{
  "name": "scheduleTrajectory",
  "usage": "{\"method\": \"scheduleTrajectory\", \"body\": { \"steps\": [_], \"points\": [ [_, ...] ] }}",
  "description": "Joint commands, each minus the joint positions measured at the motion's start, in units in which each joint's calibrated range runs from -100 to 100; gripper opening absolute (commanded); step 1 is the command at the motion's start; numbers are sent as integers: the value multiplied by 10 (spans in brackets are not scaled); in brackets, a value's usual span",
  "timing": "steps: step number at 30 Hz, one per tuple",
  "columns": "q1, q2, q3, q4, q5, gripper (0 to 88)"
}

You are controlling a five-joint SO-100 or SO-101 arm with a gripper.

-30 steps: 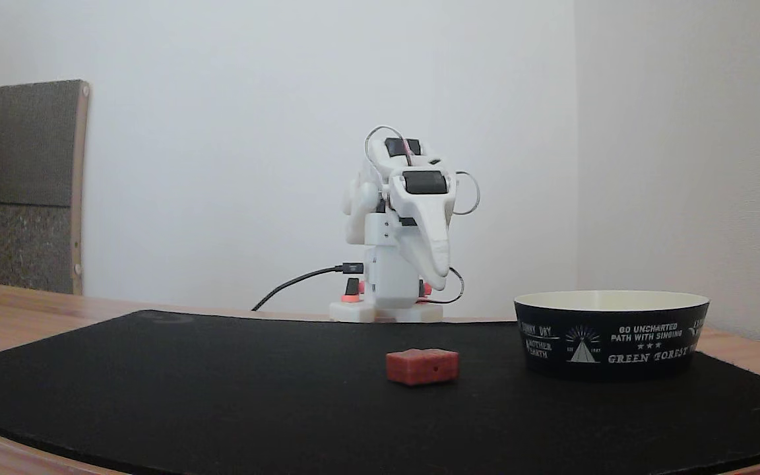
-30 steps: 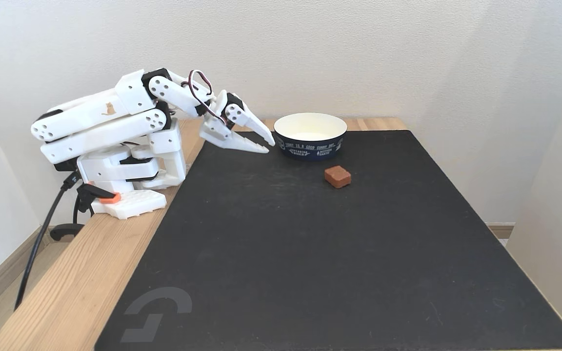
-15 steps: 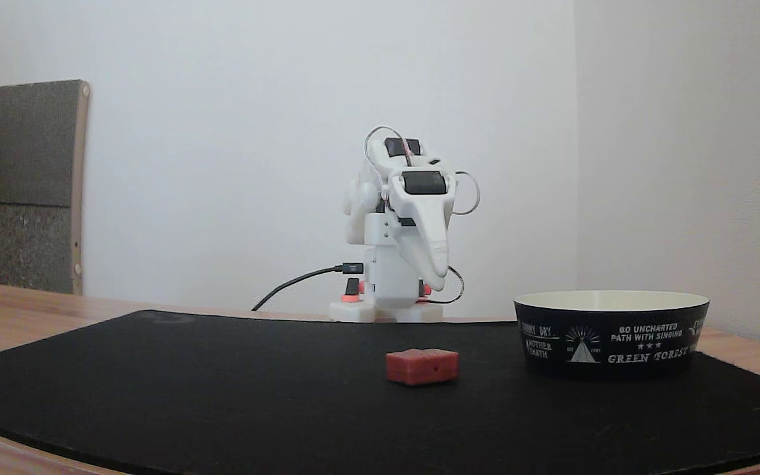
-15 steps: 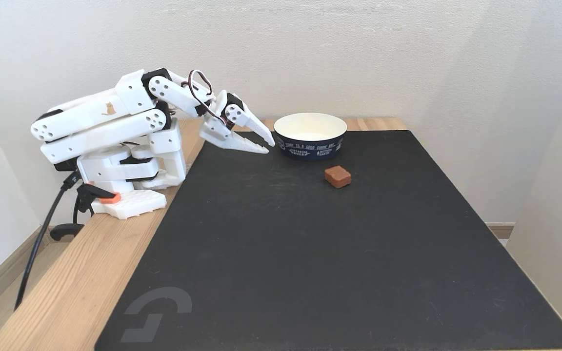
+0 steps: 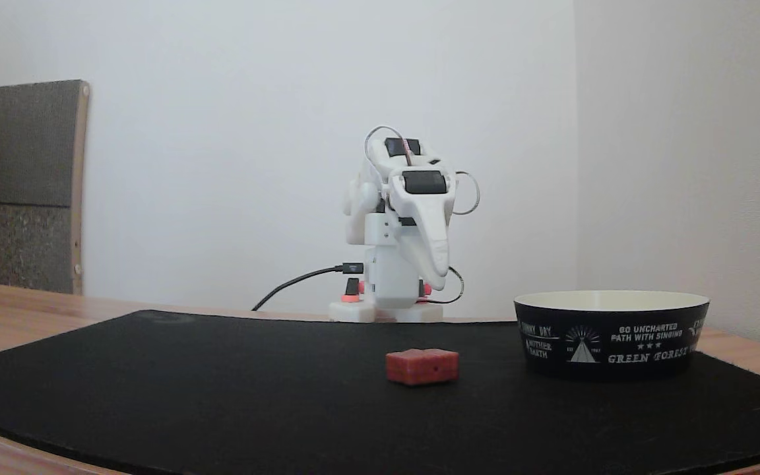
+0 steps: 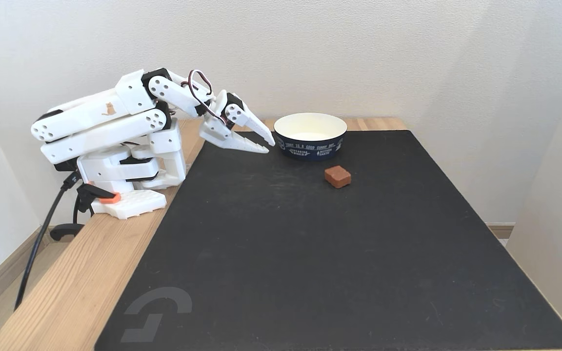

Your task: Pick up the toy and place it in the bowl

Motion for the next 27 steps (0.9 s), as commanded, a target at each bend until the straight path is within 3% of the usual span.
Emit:
{"method": "scheduleTrajectory", "body": {
  "steps": [1, 5, 9, 12, 21, 27],
  "points": [
    [1, -7, 8, 6, 1, 71],
    [1, -7, 8, 5, 2, 104],
    [1, -7, 8, 6, -1, 363],
    [2, -6, 8, 2, -1, 453],
    [29, 81, -70, 0, 3, 453],
    [86, 452, -370, 8, 3, 453]
  ]
}}
